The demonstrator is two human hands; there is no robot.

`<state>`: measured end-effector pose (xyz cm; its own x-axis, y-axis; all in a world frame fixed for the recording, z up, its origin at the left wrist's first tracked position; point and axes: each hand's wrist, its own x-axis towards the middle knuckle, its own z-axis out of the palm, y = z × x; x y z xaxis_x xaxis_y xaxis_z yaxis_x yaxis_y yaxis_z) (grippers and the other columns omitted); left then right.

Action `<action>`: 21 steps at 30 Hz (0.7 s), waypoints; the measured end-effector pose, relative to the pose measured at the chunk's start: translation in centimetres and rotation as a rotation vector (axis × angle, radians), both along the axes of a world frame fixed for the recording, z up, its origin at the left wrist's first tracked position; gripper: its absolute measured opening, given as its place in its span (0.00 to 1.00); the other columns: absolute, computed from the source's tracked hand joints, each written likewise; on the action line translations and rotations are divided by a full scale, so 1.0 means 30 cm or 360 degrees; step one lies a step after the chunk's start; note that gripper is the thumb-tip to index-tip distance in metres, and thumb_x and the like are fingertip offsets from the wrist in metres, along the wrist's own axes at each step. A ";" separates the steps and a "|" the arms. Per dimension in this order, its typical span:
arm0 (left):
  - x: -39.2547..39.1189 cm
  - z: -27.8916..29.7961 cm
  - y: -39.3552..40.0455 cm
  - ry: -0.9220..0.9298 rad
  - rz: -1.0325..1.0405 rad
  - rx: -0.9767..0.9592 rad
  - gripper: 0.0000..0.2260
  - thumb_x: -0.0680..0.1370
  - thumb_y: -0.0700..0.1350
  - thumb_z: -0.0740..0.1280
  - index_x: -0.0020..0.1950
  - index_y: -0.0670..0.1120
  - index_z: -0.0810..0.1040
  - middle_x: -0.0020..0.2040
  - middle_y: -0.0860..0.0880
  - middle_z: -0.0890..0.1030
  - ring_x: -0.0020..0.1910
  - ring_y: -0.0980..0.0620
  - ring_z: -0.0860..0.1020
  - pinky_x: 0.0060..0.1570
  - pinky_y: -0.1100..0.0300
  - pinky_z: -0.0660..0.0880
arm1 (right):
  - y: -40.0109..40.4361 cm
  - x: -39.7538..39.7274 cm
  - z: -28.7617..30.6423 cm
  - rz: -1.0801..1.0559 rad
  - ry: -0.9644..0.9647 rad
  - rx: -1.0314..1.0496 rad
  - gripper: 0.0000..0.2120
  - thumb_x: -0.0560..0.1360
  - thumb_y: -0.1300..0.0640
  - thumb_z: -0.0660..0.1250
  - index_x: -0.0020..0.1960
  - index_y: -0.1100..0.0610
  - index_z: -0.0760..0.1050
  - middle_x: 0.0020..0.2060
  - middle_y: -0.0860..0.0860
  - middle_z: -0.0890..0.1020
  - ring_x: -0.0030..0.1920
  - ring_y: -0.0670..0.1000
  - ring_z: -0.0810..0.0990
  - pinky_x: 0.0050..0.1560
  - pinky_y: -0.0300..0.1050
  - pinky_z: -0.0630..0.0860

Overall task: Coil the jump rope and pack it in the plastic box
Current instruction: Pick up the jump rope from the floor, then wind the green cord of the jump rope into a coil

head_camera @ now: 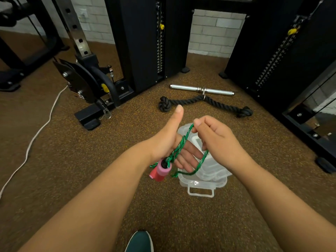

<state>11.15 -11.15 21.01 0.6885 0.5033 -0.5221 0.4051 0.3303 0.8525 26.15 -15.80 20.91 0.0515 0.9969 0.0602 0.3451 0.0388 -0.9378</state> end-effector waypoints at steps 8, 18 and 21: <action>-0.009 0.030 -0.015 -0.0062 -0.0043 0.0161 0.26 0.82 0.57 0.50 0.38 0.43 0.78 0.28 0.47 0.80 0.27 0.52 0.77 0.34 0.60 0.74 | 0.020 0.041 -0.044 -0.0012 0.0264 -0.0230 0.15 0.78 0.48 0.61 0.36 0.54 0.74 0.22 0.42 0.67 0.25 0.42 0.65 0.29 0.37 0.64; -0.103 0.053 0.075 -0.0927 0.1281 -0.0336 0.19 0.81 0.56 0.56 0.33 0.49 0.70 0.20 0.55 0.65 0.17 0.59 0.59 0.21 0.65 0.58 | -0.014 0.079 -0.121 -0.0033 0.0106 -0.0371 0.16 0.79 0.48 0.59 0.38 0.52 0.77 0.24 0.44 0.64 0.26 0.44 0.63 0.29 0.41 0.65; -0.102 0.046 0.079 -0.0891 0.1494 -0.0338 0.19 0.81 0.56 0.56 0.34 0.49 0.73 0.20 0.55 0.65 0.18 0.59 0.60 0.21 0.66 0.58 | -0.026 0.069 -0.117 0.0018 0.0018 -0.0399 0.15 0.80 0.51 0.58 0.40 0.54 0.78 0.26 0.46 0.64 0.27 0.44 0.64 0.29 0.40 0.67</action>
